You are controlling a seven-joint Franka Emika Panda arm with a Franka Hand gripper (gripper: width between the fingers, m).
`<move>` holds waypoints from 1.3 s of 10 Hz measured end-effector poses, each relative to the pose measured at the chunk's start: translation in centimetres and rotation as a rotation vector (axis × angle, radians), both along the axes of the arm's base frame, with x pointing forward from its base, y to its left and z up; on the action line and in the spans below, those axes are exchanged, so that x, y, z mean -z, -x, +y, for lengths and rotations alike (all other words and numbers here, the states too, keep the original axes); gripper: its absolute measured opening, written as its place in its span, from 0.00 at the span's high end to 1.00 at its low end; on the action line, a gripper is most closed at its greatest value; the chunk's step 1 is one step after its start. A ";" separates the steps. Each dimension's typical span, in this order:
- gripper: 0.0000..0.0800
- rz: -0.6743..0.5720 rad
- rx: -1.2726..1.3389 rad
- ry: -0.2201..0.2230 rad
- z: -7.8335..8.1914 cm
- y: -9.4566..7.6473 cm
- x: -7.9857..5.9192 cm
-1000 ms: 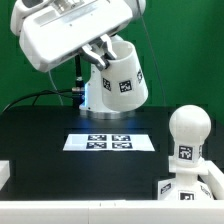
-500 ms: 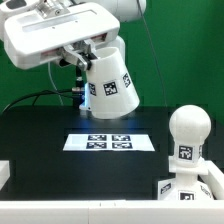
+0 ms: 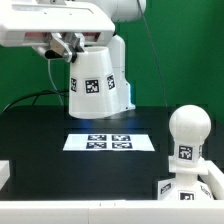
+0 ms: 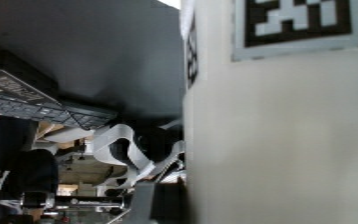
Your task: Assemble lamp
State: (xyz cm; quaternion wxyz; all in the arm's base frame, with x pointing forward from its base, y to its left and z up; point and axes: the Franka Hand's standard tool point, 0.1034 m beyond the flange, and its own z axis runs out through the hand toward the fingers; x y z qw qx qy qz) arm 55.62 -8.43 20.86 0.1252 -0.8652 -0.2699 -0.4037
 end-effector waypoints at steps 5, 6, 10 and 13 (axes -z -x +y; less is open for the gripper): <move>0.94 0.102 0.109 -0.147 4.2 -1.7 -1.4; 0.94 0.100 0.105 -0.130 5.0 -2.2 -1.5; 0.94 0.160 0.148 -0.169 7.4 -5.0 -2.6; 0.94 0.180 0.177 -0.190 9.1 -6.1 -3.5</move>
Offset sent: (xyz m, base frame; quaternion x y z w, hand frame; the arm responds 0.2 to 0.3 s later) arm 0.0298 0.0526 0.0280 0.0098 0.0262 0.1650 0.9859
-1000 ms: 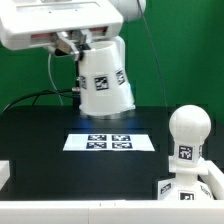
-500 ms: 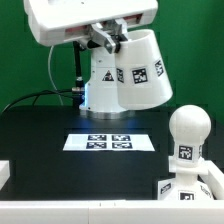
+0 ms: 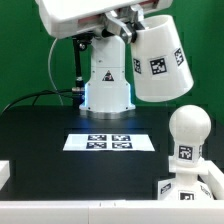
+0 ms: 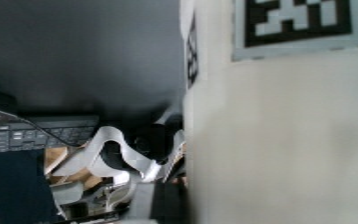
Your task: Assemble lamp
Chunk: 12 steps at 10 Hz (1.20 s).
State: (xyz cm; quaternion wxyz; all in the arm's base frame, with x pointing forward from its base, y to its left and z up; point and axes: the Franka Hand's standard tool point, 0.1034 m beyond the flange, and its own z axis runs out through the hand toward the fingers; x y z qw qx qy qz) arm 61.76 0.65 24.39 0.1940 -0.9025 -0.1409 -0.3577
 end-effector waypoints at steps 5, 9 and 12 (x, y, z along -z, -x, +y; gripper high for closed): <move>0.94 0.022 0.005 0.101 2.2 0.3 3.3; 0.94 -0.026 0.004 0.128 2.8 1.8 5.7; 0.94 -0.014 0.001 0.130 2.7 1.8 5.8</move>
Offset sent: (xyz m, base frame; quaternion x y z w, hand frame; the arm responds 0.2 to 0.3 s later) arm 0.0082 0.0191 -0.0135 -0.0318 0.0270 0.0045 0.9991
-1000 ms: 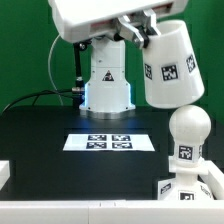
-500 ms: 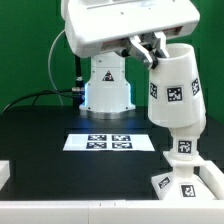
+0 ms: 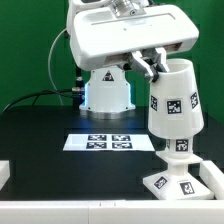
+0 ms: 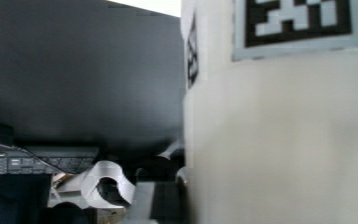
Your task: Assemble lamp
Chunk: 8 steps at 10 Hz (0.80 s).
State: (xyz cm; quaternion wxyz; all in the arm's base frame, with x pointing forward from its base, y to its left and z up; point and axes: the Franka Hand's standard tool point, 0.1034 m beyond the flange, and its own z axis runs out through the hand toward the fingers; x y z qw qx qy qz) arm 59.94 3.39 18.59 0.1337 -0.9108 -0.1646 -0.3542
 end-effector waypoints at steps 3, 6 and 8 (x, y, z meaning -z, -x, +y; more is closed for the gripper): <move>0.94 -0.003 0.015 0.020 -0.4 0.2 0.7; 0.94 0.016 0.002 0.026 -0.1 0.6 2.0; 0.91 0.017 0.003 0.026 -0.1 0.6 2.0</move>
Offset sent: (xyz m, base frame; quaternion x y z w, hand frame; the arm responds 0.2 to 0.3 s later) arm 0.0039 0.0039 -0.0187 0.0076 0.0246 0.0288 0.9993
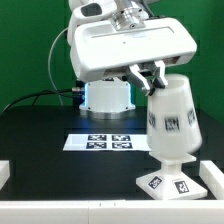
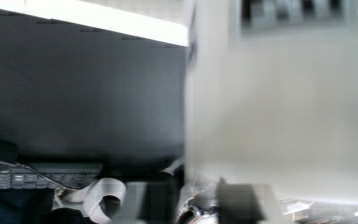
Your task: Assemble lamp
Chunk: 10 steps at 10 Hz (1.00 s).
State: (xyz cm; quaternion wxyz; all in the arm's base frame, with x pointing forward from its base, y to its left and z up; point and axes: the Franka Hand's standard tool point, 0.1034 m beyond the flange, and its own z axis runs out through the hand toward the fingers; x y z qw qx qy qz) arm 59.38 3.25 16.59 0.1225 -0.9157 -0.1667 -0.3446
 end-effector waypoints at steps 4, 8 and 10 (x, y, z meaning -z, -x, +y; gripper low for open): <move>0.29 0.000 0.000 0.000 0.0 0.0 0.0; 0.14 0.032 -0.017 0.035 -3.6 0.4 -1.5; 0.13 0.029 -0.011 0.043 -6.3 0.7 -1.4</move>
Offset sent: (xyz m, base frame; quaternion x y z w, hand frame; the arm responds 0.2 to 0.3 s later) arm 0.0000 0.0000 0.0000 0.0000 0.0000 0.0000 1.0000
